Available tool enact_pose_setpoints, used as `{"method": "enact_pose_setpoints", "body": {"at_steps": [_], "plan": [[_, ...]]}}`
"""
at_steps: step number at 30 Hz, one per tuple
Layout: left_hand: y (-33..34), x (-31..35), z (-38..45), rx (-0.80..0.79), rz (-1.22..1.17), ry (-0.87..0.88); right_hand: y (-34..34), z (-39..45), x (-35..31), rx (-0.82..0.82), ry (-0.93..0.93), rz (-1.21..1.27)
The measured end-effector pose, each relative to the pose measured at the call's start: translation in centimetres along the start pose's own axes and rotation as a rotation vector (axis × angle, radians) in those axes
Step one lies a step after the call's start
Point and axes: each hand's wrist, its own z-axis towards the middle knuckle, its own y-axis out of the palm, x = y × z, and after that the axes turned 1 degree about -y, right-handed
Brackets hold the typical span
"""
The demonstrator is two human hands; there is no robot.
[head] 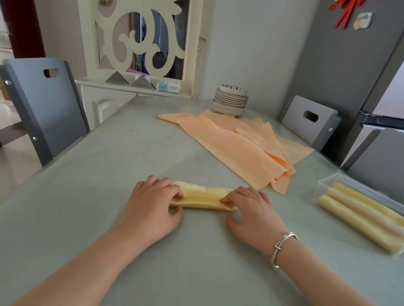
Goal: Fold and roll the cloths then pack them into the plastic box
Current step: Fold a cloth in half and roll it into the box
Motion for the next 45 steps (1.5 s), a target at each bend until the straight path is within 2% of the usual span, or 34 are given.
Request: {"method": "enact_pose_setpoints", "body": {"at_steps": [2, 5, 9, 12, 16, 19, 22, 24, 29, 32, 38, 41, 45], "plan": [[0.0, -0.2, 0.1, -0.03, -0.039, -0.044, -0.2, 0.0, 0.0, -0.016, 0.053, 0.064], [-0.1, -0.1, 0.2, 0.014, -0.127, -0.124, -0.1, 0.3, -0.1, 0.001, 0.166, 0.187], [0.4, -0.1, 0.0, -0.037, -0.347, -0.315, -0.2, 0.2, 0.1, 0.035, 0.367, 0.401], [0.7, 0.6, 0.1, -0.032, -0.335, -0.388, 0.1, 0.2, -0.4, 0.012, 0.381, 0.307], [0.7, 1.7, 0.2, 0.037, -0.132, -0.32, 0.5, 0.3, -1.0, 0.024, 0.307, 0.045], [0.7, 1.6, 0.3, 0.125, -0.016, -0.19, 0.5, 0.5, -0.8, 0.091, 0.189, -0.022], [1.0, 1.6, 0.6, 0.072, 0.061, 0.032, 0.7, 0.7, -0.7, 0.07, -0.024, -0.043], [1.0, 1.5, 0.7, 0.018, 0.116, 0.105, 0.5, 0.5, -0.3, 0.049, -0.079, -0.054], [-0.2, 1.8, 0.0, -0.004, 0.111, 0.078, -1.1, -0.4, 1.3, -0.094, -0.097, 0.031], [-0.7, 2.0, 0.0, -0.028, 0.123, 0.069, -1.1, -0.3, 1.1, -0.08, -0.087, 0.024], [-0.9, 2.2, 0.7, -0.108, 0.261, 0.141, -2.0, -0.8, 0.6, 0.037, -0.128, -0.03], [-1.1, 5.5, 2.4, -0.042, 0.099, 0.105, -4.8, -2.6, 2.8, 0.16, -0.083, 0.016], [-0.1, 12.1, 6.2, 0.053, -0.031, 0.205, -8.9, -5.3, 8.0, 0.298, -0.001, 0.009]]}}
